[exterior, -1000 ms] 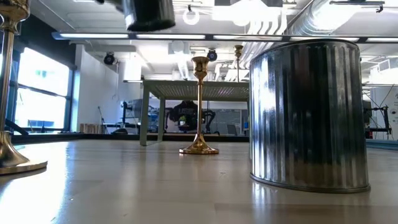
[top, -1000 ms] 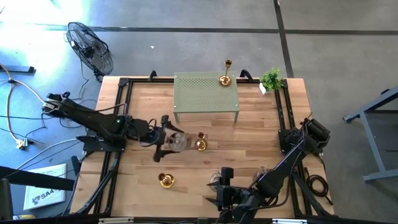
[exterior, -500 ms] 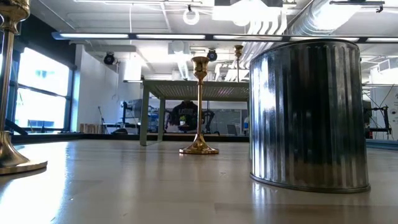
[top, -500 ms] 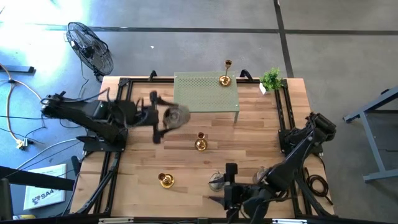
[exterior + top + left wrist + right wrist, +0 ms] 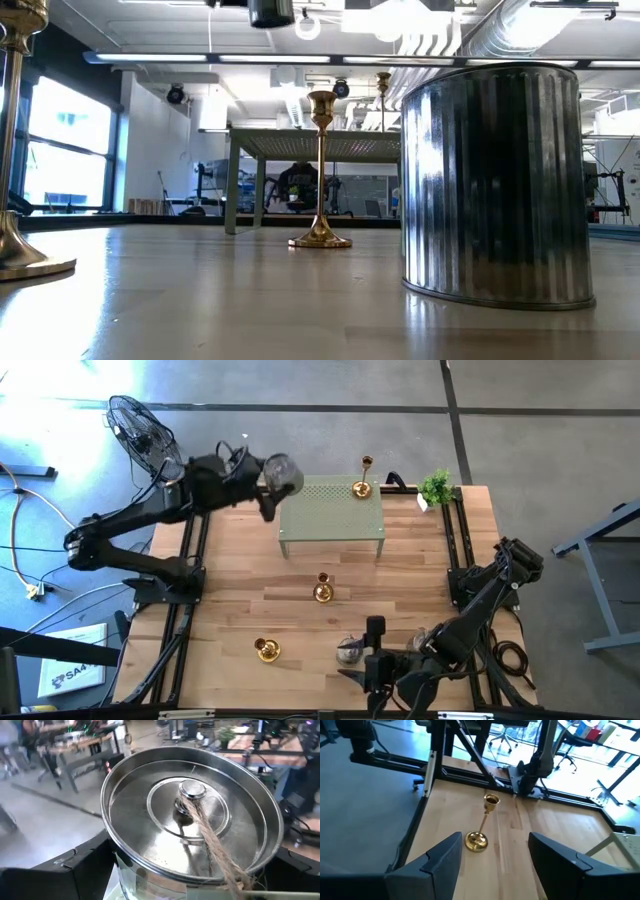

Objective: Pick & Place candle stick holders
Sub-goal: Put the top silver scented candle on the shelf

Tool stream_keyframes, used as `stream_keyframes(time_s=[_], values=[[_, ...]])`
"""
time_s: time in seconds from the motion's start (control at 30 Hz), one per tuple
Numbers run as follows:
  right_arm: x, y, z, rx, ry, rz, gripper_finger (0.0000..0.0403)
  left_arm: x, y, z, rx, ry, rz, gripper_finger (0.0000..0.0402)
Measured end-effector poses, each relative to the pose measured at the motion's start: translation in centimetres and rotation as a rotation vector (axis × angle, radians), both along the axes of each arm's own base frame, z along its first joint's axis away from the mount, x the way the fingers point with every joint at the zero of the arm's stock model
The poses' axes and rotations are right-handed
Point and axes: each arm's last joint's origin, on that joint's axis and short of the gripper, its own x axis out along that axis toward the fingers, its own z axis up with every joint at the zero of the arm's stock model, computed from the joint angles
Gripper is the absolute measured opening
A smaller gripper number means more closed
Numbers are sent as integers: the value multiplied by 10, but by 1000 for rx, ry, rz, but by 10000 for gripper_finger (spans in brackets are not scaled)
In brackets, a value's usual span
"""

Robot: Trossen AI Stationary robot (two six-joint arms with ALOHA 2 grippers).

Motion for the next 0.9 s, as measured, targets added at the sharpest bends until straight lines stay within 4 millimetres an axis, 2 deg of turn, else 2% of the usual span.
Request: stream_keyframes(time_s=[0.27, 0.53, 0.7, 0.9], values=[[0, -3, 0, -74, -16, -62, 224, 22, 53, -19, -130, -49, -48, 355], [-2, -7, -1, -181, -36, -166, 224, 36, 102, -54, -252, 12, 15, 355], [-4, -11, -1, -226, -37, -214, 224, 42, 116, -70, -288, 50, 32, 355], [-6, -15, -1, -330, -51, -302, 224, 48, 120, -81, -270, 119, 29, 355]])
